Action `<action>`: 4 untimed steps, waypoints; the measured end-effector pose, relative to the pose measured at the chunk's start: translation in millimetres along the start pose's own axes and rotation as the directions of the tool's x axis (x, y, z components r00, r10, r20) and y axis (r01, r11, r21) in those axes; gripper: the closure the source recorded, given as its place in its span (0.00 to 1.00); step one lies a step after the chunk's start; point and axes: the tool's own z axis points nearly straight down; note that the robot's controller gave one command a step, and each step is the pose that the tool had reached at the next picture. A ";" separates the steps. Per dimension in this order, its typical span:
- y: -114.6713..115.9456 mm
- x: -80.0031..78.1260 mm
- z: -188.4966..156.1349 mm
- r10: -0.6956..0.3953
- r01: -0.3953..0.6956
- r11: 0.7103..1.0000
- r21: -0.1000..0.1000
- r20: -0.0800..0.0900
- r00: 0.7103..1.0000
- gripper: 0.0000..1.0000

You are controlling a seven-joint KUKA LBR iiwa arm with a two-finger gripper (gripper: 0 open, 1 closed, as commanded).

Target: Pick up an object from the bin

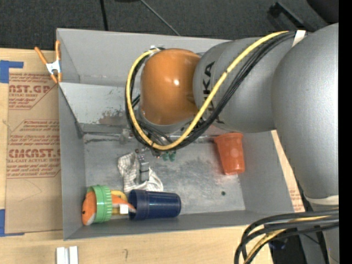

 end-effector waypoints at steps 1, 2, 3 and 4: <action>-34.9 20.7 45.8 -0.034 0.034 0.999 0.007 -0.007 0.999 0.00; -25.7 25.1 85.6 0.073 -0.073 0.997 0.002 0.018 0.997 1.00; -25.7 25.1 85.6 0.073 -0.073 0.997 0.002 0.018 0.997 1.00; -12.3 27.8 42.7 0.135 -0.135 0.991 0.004 -0.009 0.991 1.00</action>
Offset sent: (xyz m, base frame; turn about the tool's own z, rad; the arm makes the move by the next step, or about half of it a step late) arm -0.0261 -0.0292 -0.0903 0.0696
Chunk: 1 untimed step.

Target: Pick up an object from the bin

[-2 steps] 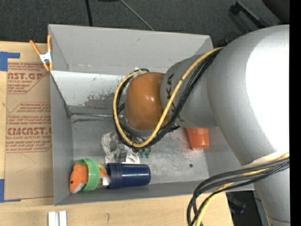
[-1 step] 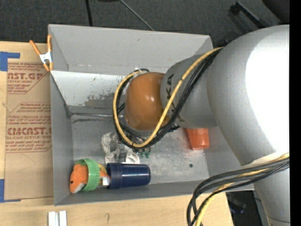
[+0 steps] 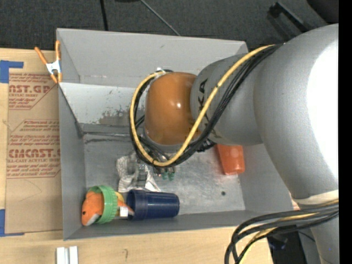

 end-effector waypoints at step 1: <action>4.9 -4.4 -38.2 0.015 -0.015 1.000 -0.003 0.009 1.000 1.00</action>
Offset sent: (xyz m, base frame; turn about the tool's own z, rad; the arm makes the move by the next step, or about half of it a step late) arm -0.0023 0.0114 0.0112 0.0022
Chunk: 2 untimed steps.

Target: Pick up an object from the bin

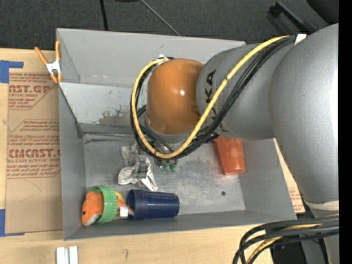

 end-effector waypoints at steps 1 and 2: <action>4.3 3.8 17.3 -0.009 0.009 1.000 0.001 -0.003 1.000 1.00; -1.3 -3.2 -18.6 -0.013 0.013 1.000 0.004 -0.013 1.000 1.00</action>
Offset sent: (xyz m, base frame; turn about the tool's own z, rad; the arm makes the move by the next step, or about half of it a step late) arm 0.0152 -0.0076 0.0696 -0.0164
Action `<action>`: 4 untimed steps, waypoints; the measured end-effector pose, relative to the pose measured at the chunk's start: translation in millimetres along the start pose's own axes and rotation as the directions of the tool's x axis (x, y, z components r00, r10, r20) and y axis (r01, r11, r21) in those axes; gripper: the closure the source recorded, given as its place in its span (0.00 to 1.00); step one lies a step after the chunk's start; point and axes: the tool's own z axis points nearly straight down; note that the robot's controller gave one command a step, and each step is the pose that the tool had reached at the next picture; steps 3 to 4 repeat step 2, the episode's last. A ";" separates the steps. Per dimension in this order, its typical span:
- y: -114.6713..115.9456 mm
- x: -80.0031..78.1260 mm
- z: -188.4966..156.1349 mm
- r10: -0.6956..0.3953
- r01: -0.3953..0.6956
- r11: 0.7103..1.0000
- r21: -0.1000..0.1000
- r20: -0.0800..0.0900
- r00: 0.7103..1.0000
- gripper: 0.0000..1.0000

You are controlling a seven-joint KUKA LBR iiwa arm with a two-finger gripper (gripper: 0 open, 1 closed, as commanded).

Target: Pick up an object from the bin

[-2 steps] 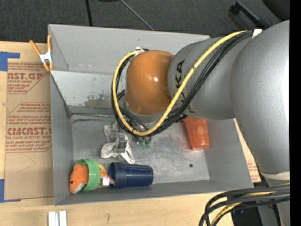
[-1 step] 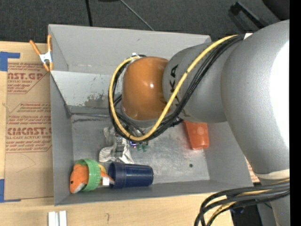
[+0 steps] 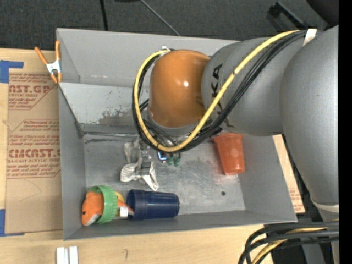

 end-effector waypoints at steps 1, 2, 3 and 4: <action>7.0 7.6 -26.5 -0.003 0.003 1.000 -0.004 0.018 1.000 1.00; -13.4 30.1 -109.9 -0.022 0.022 1.000 -0.002 0.011 1.000 1.00; -13.4 30.1 -109.9 -0.022 0.022 1.000 -0.002 0.011 1.000 1.00; -13.4 30.1 -109.9 -0.022 0.022 1.000 -0.002 0.011 1.000 1.00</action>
Offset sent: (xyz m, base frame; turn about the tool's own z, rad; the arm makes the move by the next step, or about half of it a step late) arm -0.0292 -0.0152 0.1102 -0.0218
